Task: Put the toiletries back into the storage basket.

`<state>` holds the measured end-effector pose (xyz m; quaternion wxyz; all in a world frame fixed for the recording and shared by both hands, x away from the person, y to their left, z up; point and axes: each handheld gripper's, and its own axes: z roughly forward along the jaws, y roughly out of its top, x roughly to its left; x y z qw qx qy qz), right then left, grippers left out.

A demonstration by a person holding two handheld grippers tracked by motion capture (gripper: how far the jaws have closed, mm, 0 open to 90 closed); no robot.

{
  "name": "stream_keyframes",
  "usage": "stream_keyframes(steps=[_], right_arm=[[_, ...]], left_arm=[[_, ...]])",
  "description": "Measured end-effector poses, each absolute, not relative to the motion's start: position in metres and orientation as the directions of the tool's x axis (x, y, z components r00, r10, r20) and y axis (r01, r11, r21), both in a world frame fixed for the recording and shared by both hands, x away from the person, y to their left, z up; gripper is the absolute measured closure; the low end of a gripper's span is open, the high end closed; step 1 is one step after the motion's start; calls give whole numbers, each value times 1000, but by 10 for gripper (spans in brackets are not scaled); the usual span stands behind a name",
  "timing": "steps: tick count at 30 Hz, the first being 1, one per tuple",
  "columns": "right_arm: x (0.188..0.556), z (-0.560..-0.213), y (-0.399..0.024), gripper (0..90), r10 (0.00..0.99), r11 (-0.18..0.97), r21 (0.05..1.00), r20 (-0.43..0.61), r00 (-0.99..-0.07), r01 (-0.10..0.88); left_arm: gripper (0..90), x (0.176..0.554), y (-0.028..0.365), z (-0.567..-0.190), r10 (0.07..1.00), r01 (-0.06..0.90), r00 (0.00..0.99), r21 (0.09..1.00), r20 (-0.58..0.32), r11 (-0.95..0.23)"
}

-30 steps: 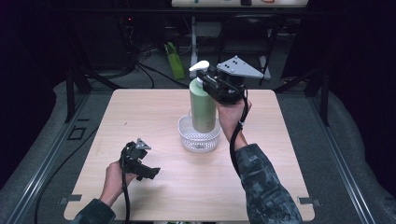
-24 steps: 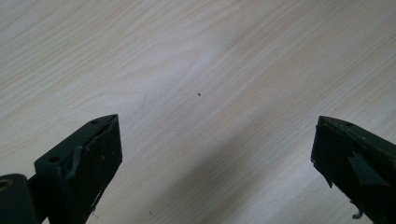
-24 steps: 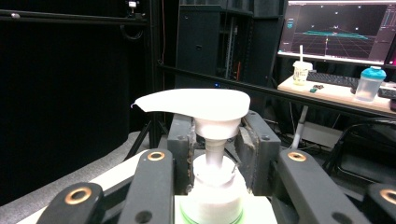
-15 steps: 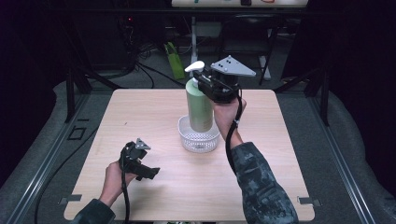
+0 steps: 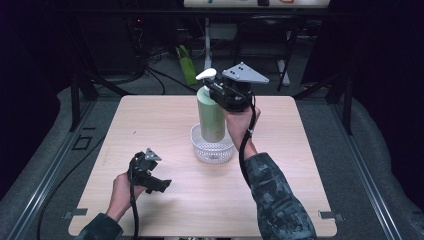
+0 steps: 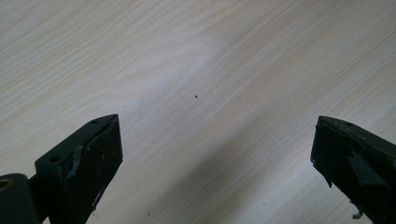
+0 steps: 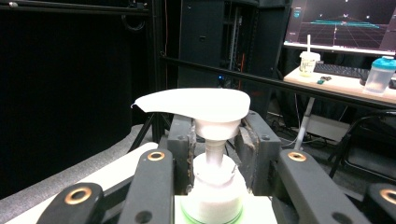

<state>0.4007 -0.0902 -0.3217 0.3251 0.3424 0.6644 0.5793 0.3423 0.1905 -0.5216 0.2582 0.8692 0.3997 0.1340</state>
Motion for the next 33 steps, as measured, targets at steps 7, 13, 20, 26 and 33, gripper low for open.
stream_keyframes(steps=[7,13,20,26,33], right_arm=[[402,-328,-90,680,829,93,992,-29,-558,87],[403,-332,-89,680,831,92,991,-25,-556,94],[405,-341,-88,680,830,101,989,-24,-558,108],[406,-347,-88,680,830,97,989,-16,-558,115],[406,-353,-90,680,831,100,987,-13,-556,126]], left_arm=[[21,342,190,-521,758,619,651,559,27,-552],[21,342,190,-521,760,620,649,560,27,-549],[20,341,190,-521,757,617,653,556,34,-557],[20,341,190,-521,756,617,654,554,33,-559],[20,341,190,-521,754,616,656,553,34,-561]])
